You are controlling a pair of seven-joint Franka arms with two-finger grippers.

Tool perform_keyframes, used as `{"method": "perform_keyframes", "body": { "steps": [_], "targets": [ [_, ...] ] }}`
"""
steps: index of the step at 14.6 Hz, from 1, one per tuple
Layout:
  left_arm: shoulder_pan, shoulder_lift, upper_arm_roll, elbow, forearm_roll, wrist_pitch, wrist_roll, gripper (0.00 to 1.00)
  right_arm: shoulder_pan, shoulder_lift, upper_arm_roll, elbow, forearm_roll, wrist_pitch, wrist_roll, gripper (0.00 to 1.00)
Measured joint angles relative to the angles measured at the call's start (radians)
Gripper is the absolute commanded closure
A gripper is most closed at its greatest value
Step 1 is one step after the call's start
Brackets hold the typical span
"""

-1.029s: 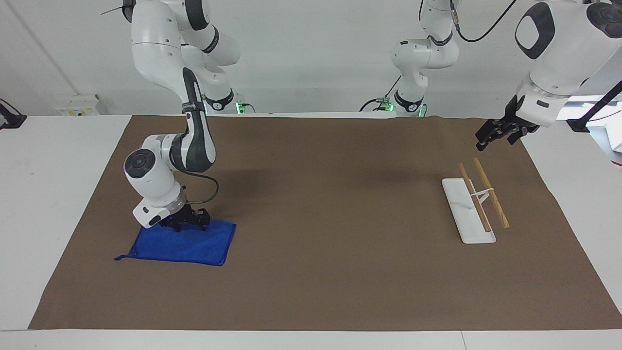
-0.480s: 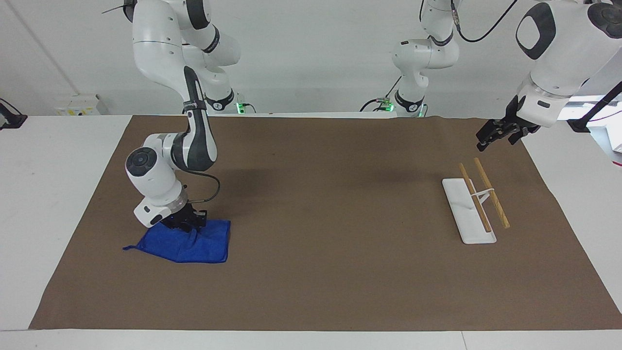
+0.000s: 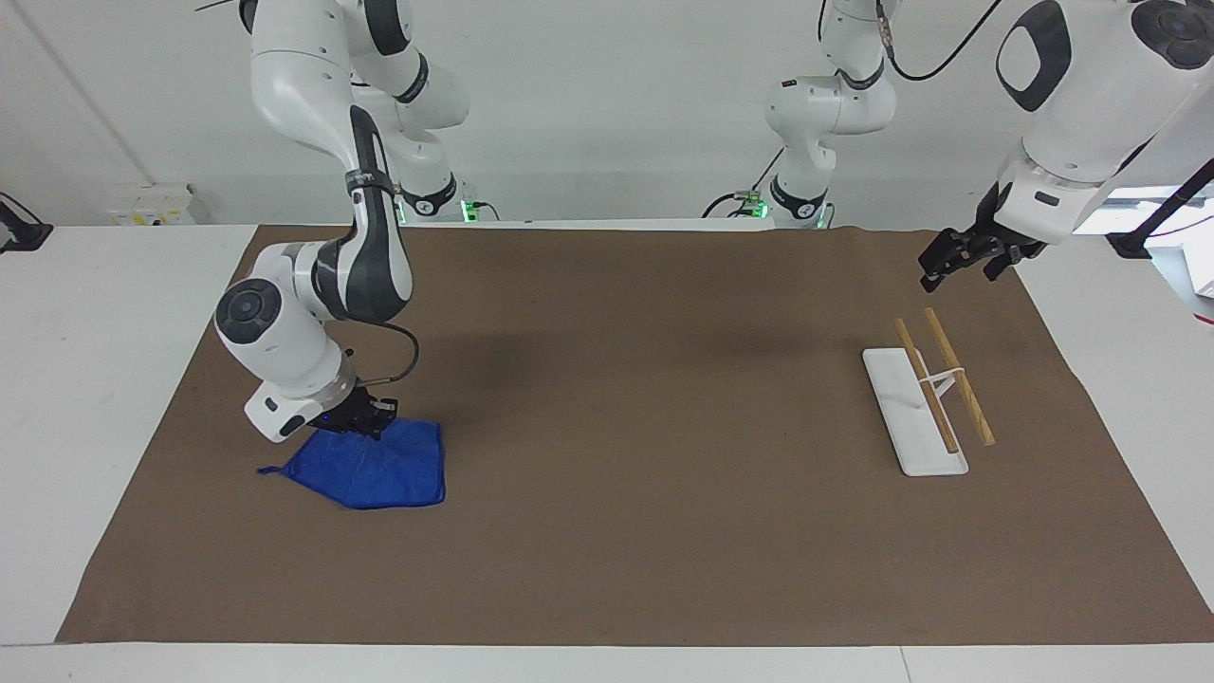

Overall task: Right arm passes towel to left arm to hang
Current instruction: 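Lift the towel with the right gripper while the left gripper reaches it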

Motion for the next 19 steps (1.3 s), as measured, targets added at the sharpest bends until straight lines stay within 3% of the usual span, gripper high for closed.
{"method": "perform_keyframes", "body": {
  "steps": [3,7,10,13,19],
  "targets": [
    [0.002,-0.002,0.003,-0.009,0.0,0.0,0.0,0.0,0.012,-0.046,0.029,0.067,0.125,-0.121,0.093,1.0],
    [0.008,-0.005,0.006,-0.018,-0.001,0.03,-0.04,0.01,0.021,-0.093,0.12,0.077,0.325,-0.136,0.353,0.99],
    [-0.04,-0.005,-0.001,-0.023,-0.003,0.069,-0.239,0.02,0.036,-0.097,0.176,0.096,0.52,-0.128,0.56,0.99],
    [-0.148,-0.004,-0.008,-0.041,-0.016,0.159,-0.575,0.02,0.111,-0.101,0.186,0.101,0.683,-0.07,0.726,0.99],
    [-0.334,0.041,-0.013,-0.056,-0.077,0.343,-1.17,0.06,0.287,-0.101,0.189,0.097,0.834,0.144,0.98,0.99]
  ]
}}
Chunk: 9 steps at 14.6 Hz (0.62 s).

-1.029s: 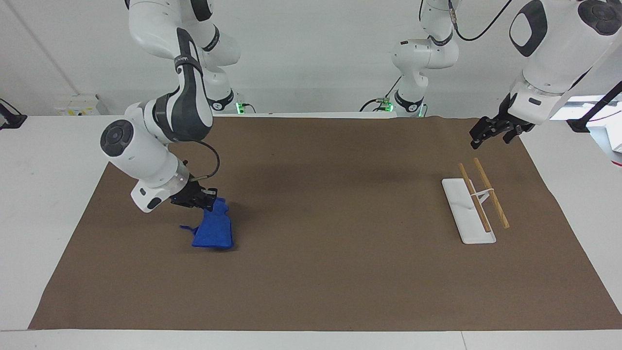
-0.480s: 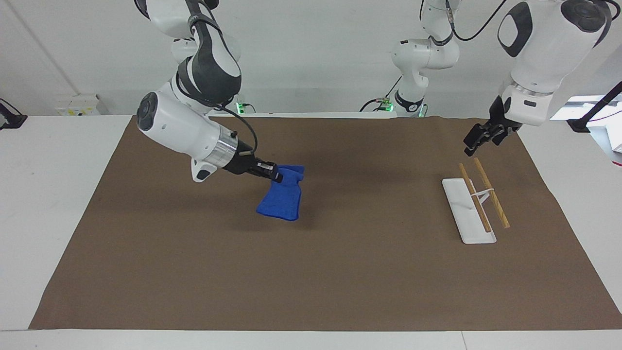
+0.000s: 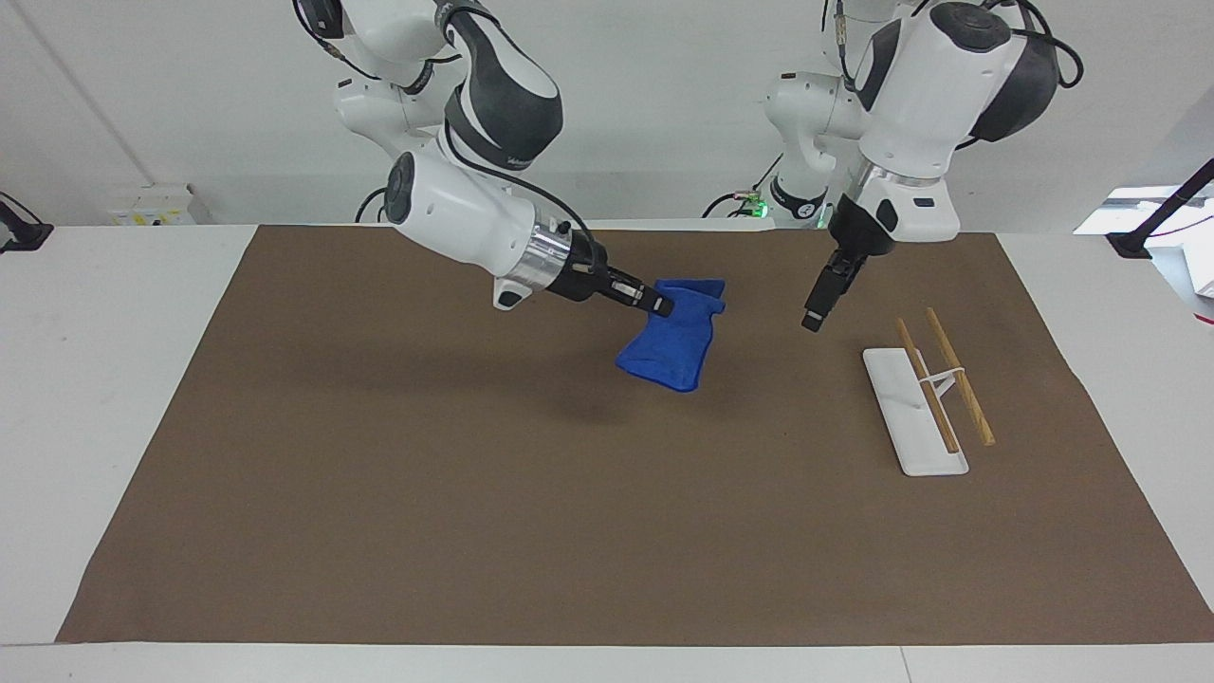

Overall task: Right arm passes towel to left arm to hang
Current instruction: 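Lift the towel with the right gripper while the left gripper reaches it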

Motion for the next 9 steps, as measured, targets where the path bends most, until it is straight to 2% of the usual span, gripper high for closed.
{"method": "perform_keyframes", "body": {
  "steps": [2,6,9],
  "targets": [
    [-0.034,0.012,0.0,0.0,-0.026,0.014,-0.104,0.16,0.045,0.001,0.0,-0.004,0.018,0.051,0.045,0.99],
    [-0.044,0.015,0.002,-0.015,-0.036,-0.01,-0.143,0.18,0.068,0.001,-0.001,-0.006,0.019,0.066,0.064,0.99],
    [-0.044,0.013,0.014,-0.016,-0.036,-0.085,-0.144,0.18,0.065,0.001,-0.003,-0.007,0.019,0.066,0.064,0.99]
  ]
}}
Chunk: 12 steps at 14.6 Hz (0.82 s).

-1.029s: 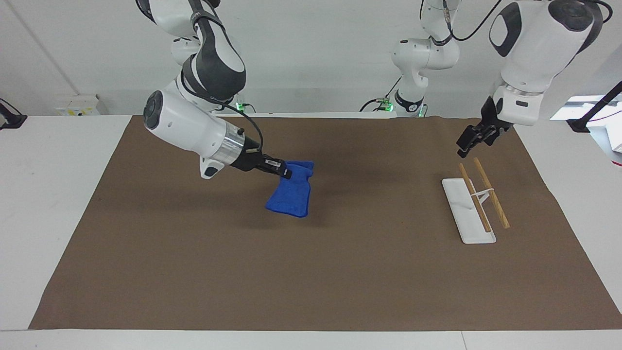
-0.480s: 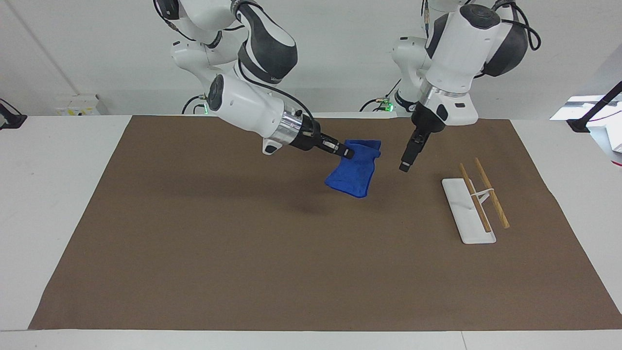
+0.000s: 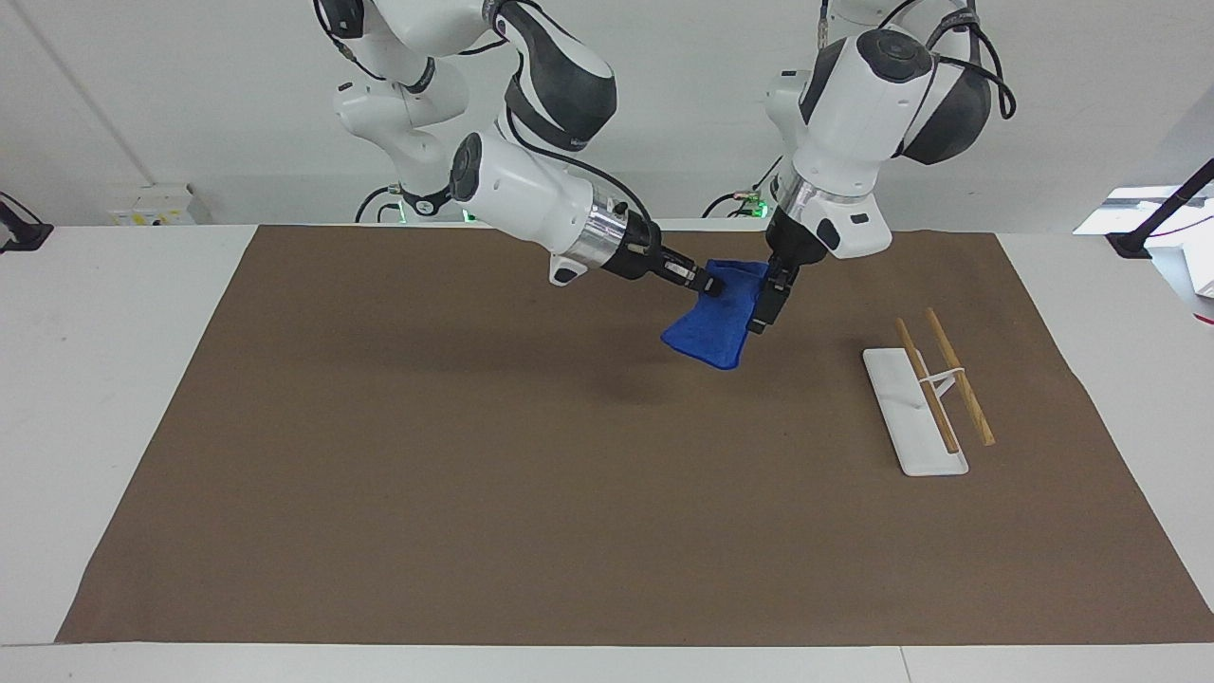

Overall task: Right arm passes towel to left arm to hang
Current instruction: 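Lift the towel with the right gripper while the left gripper reaches it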

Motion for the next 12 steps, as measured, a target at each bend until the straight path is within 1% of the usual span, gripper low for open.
{"method": "perform_keyframes", "body": {
  "steps": [3,5,6,7,8,10,12],
  "targets": [
    [0.0,-0.003,0.002,-0.002,0.0,-0.055,0.0,0.18,0.0,0.0,0.0,0.0,0.0,0.0,0.0,0.99],
    [-0.003,-0.014,-0.003,-0.026,0.0,-0.078,0.0,0.18,0.0,0.0,0.0,0.0,0.0,0.0,0.0,0.99],
    [-0.006,-0.025,-0.005,-0.047,0.0,-0.08,0.0,0.23,0.0,0.0,0.0,0.0,0.0,0.0,0.0,0.99],
    [-0.008,-0.035,-0.007,-0.065,0.0,-0.08,-0.001,0.33,0.0,0.0,0.0,0.0,0.0,0.0,0.0,0.99],
    [-0.01,-0.042,-0.007,-0.075,0.0,-0.079,-0.002,0.41,0.0,0.0,0.0,0.0,0.0,0.001,0.0,0.98],
    [-0.01,-0.048,-0.007,-0.079,0.0,-0.066,-0.028,0.44,0.0,0.0,0.0,0.0,0.0,0.001,0.0,0.98],
    [-0.01,-0.048,-0.007,-0.079,0.0,-0.035,-0.063,0.44,0.0,0.0,0.0,0.0,0.0,0.001,0.0,0.98]
  ]
}}
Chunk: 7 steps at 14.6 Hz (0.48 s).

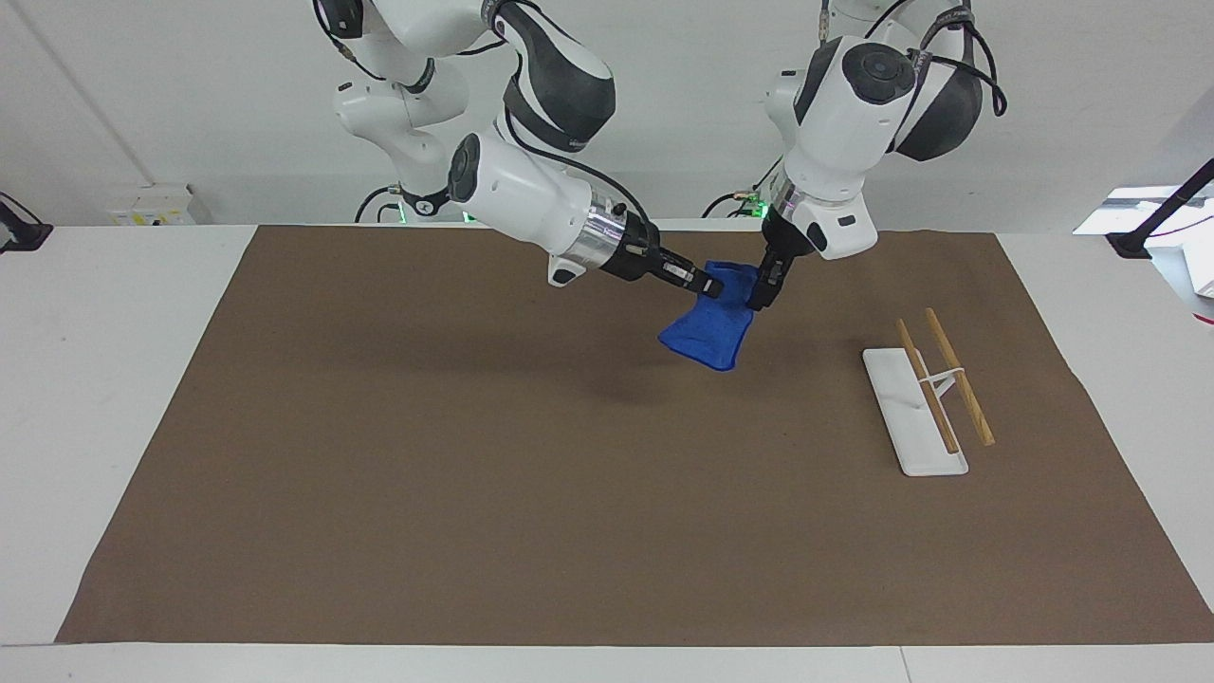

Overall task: Right arm passes towel to left arm to hang
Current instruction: 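Lift the towel with the right gripper while the left gripper reaches it, then grasp the towel with the left gripper and open the right gripper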

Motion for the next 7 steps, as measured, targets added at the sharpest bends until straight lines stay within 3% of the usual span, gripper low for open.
{"method": "perform_keyframes", "body": {
  "steps": [2,4,7],
  "targets": [
    [0.0,0.0,0.0,0.004,0.0,0.019,-0.013,0.48,0.0,0.0,0.0,0.0,0.0,0.0,0.0,0.98],
    [0.0,0.0,0.0,0.005,-0.001,0.019,-0.017,0.59,0.001,0.0,0.0,0.0,0.0,0.0,0.0,0.97],
    [0.0,0.0,0.0,0.005,-0.002,0.019,-0.021,0.99,0.002,0.0,0.001,0.0,0.0,0.0,0.0,0.97]
  ]
}}
